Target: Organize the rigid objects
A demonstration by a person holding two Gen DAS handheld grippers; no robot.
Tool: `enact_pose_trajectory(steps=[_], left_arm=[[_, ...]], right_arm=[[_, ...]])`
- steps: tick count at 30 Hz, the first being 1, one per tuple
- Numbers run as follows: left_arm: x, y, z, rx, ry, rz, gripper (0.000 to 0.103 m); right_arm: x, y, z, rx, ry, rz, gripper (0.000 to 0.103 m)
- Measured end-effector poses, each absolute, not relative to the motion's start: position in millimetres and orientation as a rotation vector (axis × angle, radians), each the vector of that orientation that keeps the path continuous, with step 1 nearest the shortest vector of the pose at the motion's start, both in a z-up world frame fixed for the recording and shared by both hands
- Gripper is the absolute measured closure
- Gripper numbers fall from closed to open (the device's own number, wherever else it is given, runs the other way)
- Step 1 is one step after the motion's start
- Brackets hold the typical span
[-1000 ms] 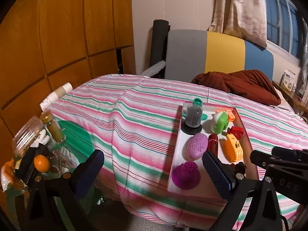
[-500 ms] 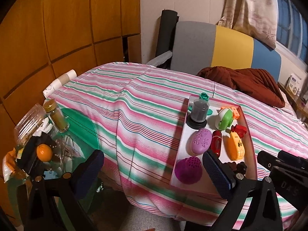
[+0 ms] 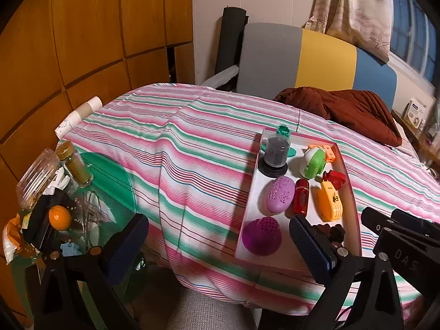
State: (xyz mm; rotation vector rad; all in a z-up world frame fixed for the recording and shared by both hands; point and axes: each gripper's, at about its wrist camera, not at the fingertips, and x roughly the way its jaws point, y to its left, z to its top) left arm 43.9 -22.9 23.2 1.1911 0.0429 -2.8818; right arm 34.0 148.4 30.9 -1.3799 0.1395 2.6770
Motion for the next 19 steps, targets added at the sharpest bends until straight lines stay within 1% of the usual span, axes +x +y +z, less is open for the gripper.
enact_pose_trajectory(steps=[19], left_arm=[[46, -11, 25, 1.207, -0.002, -2.925, 0.0]], right_arm=[[34, 154, 30, -1.375, 0.155, 2.669, 0.045]])
